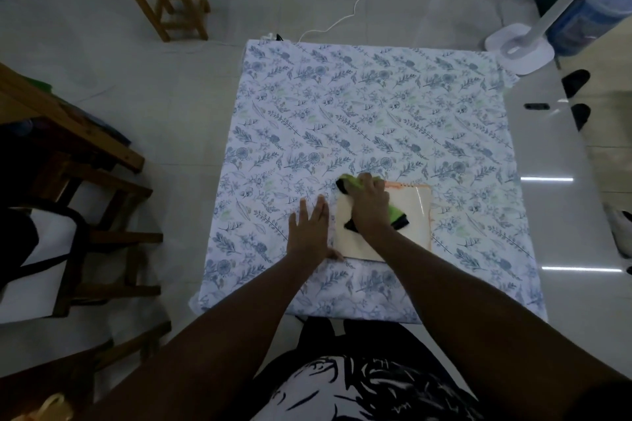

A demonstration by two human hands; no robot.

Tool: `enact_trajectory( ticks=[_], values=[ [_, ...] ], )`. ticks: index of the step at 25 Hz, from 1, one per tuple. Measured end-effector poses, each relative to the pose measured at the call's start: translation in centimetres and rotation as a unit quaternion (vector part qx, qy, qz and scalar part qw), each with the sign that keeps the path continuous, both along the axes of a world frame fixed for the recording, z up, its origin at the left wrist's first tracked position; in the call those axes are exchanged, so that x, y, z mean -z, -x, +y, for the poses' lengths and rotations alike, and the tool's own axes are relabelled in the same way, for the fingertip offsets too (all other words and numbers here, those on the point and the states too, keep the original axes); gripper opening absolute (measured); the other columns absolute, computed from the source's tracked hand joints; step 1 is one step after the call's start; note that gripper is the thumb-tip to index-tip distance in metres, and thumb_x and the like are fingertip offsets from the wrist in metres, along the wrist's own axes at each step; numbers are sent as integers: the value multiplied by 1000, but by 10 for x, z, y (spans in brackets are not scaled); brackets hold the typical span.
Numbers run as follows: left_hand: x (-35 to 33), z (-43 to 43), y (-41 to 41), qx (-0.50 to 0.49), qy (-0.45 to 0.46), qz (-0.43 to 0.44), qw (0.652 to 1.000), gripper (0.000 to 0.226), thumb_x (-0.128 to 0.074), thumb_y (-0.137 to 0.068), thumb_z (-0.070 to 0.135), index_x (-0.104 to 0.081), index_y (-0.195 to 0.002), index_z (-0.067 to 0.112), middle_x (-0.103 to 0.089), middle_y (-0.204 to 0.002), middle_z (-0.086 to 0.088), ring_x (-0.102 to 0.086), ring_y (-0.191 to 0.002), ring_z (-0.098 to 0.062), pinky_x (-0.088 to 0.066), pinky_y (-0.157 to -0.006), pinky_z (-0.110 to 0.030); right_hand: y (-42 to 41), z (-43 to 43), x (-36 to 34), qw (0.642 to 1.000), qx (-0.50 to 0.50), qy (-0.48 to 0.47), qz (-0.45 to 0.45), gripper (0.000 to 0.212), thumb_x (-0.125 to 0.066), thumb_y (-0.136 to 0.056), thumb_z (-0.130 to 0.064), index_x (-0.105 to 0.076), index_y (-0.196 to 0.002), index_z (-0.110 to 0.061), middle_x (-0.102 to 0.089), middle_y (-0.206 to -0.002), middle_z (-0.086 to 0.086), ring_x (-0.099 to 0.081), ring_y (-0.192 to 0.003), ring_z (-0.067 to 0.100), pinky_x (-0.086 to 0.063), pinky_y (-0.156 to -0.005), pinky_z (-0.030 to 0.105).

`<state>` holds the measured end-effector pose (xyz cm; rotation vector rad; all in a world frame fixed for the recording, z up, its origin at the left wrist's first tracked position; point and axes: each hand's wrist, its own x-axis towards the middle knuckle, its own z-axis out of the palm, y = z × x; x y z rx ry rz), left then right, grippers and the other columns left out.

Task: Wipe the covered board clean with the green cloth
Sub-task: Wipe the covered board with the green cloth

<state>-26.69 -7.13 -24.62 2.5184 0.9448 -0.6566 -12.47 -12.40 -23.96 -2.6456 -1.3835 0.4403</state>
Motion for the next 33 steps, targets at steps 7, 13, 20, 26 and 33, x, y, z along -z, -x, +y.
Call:
enact_trajectory(
  ticks=[7,13,20,26,33],
  values=[
    [3,2,5,6,2,-15,1000,130,-66,-66,74,6,-154,12,12,-165,-3,9,-150,-41,-11,-120,-55,39,-89,14,982,-184,-24,32,75,-77,-61,-13,-48,-129,-25,-46,-124,8,-45,-100,31,-51,-73,45],
    [1,1,6,9,-10,-12,1000,133,-66,-61,76,4,-155,11,10,-165,-2,8,-150,-41,-12,-120,-55,1,-2,0,1000,-6,10,-4,70,-64,-74,2,-43,-135,-25,-40,-136,12,-38,-115,35,-46,-85,44],
    [1,3,4,3,8,-6,1000,136,-68,-60,76,5,-155,11,10,-165,-2,7,-150,-41,-13,-120,-56,20,-83,17,987,-161,-24,-7,65,-67,-69,-2,-52,-127,-27,-46,-126,9,-44,-101,32,-49,-71,45],
    [-8,-2,1,14,-18,10,1000,133,-68,-64,72,4,-154,7,11,-165,-6,5,-149,-45,-12,-120,-57,-4,-1,1,1000,14,18,-8,66,-58,-76,6,-46,-133,-25,-38,-136,11,-36,-117,37,-43,-87,47],
    [-15,-4,-5,23,-19,24,999,127,-73,-66,65,6,-155,18,11,-164,-12,7,-147,-50,-7,-119,-60,0,-94,12,991,-129,-11,-23,59,-55,-77,1,-50,-130,-25,-49,-129,12,-44,-107,33,-51,-79,48]
  ],
)
